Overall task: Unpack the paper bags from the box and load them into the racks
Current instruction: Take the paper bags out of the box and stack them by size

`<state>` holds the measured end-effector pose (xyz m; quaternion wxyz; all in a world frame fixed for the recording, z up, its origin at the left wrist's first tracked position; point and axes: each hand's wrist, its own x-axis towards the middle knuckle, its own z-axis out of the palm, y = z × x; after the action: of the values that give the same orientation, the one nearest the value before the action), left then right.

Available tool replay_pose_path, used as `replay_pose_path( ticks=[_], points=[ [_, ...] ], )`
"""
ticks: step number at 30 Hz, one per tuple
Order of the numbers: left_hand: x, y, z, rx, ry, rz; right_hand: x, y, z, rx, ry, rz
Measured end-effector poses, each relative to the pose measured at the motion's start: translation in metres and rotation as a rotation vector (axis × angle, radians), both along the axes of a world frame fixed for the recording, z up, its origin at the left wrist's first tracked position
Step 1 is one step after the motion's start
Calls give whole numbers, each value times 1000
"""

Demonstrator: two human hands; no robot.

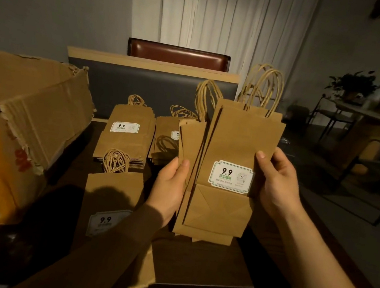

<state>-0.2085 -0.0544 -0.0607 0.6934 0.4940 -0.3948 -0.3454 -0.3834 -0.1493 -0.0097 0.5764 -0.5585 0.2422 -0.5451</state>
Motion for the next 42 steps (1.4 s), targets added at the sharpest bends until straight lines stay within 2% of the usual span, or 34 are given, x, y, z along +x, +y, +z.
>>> replay_pose_path(
  ticks=[6, 10, 13, 17, 20, 23, 26, 29, 31, 35, 40, 42],
  points=[
    [11, -1, 0, -27, -111, 139, -23, -22, 9, -1, -98, -100],
    [15, -1, 0, -51, -63, 132, -25, -25, 32, -104, -149, -88],
    [12, -2, -3, -77, -54, 107, -6, -10, 16, -130, -63, -85],
    [3, 0, -7, -52, -114, 56, 7, 6, -25, 3, 34, -64],
    [0, 2, -9, -42, -153, 46, 8, 6, -32, 9, 71, -95],
    [2, 0, -3, -33, -117, 95, 11, -2, -25, 37, 24, -152],
    [8, -4, 10, -42, -75, 161, -8, -17, -4, 40, -113, -148],
    [15, -7, 22, -100, -73, 180, -26, -16, 7, -49, 0, -68],
    [15, -10, 24, -111, -90, 182, -18, -6, -7, -110, 110, -90],
    [0, -12, 19, -134, -92, 99, 3, 17, -43, -45, 195, -104],
    [-4, -7, 10, -98, 6, 90, 12, 19, -55, -19, 96, -128],
    [-5, -7, 23, -107, -23, 94, 20, 18, -45, -65, 29, -141]
  ],
)
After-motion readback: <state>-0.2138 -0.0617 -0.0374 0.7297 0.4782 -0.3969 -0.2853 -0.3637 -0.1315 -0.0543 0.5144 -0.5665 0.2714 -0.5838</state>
